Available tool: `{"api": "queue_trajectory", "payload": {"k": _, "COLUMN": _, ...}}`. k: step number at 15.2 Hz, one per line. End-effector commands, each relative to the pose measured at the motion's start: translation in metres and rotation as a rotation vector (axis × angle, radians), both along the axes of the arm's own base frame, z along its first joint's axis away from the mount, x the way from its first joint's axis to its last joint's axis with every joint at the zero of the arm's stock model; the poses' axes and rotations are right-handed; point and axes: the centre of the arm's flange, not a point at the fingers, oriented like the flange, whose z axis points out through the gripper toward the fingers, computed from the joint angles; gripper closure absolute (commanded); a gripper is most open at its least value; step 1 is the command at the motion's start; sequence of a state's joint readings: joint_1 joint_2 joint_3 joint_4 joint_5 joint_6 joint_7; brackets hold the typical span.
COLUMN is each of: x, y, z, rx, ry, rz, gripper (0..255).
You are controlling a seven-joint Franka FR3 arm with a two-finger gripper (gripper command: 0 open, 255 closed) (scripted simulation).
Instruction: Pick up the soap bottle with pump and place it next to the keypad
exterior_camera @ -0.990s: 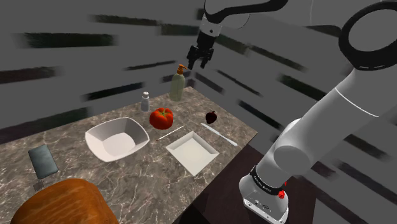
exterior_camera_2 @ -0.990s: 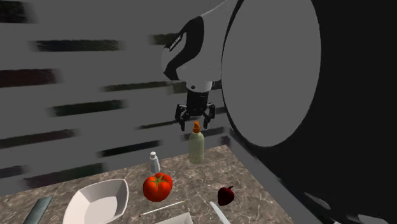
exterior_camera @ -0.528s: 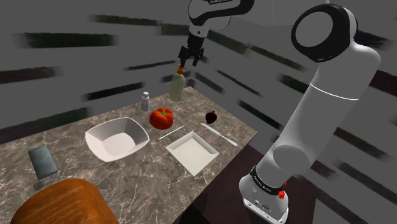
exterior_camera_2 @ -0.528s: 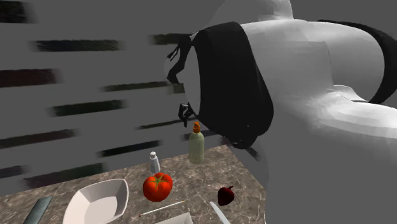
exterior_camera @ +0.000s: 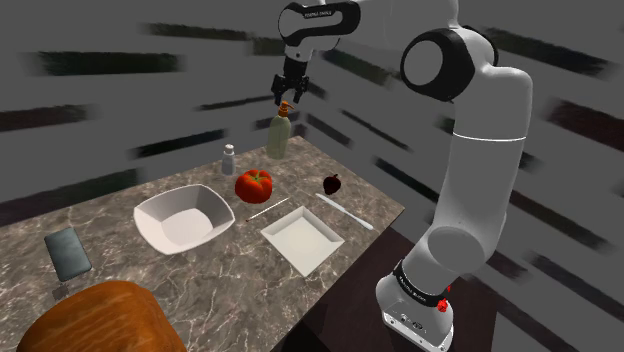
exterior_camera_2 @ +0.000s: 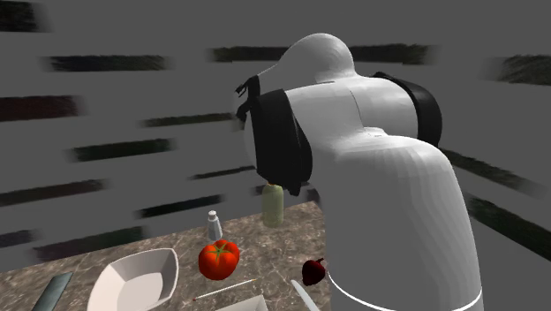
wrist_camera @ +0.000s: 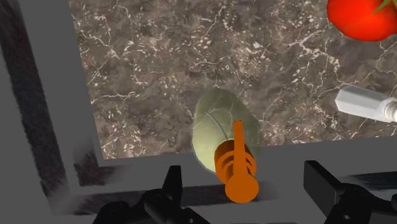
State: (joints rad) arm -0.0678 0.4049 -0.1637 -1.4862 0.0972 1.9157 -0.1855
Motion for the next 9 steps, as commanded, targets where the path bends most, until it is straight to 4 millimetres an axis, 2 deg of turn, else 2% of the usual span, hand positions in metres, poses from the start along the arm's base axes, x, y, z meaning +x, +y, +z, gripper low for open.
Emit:
{"api": "queue_trajectory", "payload": {"k": 1, "x": 0.002, "y": 0.0, "z": -0.012, "rx": -0.001, "ry": 0.0, "rz": -0.001, "gripper": 0}}
{"api": "queue_trajectory", "payload": {"k": 6, "x": 0.003, "y": 0.0, "z": -0.036, "rx": -0.001, "ry": 0.0, "rz": -0.001, "gripper": 0}}
{"api": "queue_trajectory", "payload": {"k": 9, "x": 0.003, "y": 0.0, "z": -0.036, "rx": -0.001, "ry": 0.0, "rz": -0.001, "gripper": 0}}
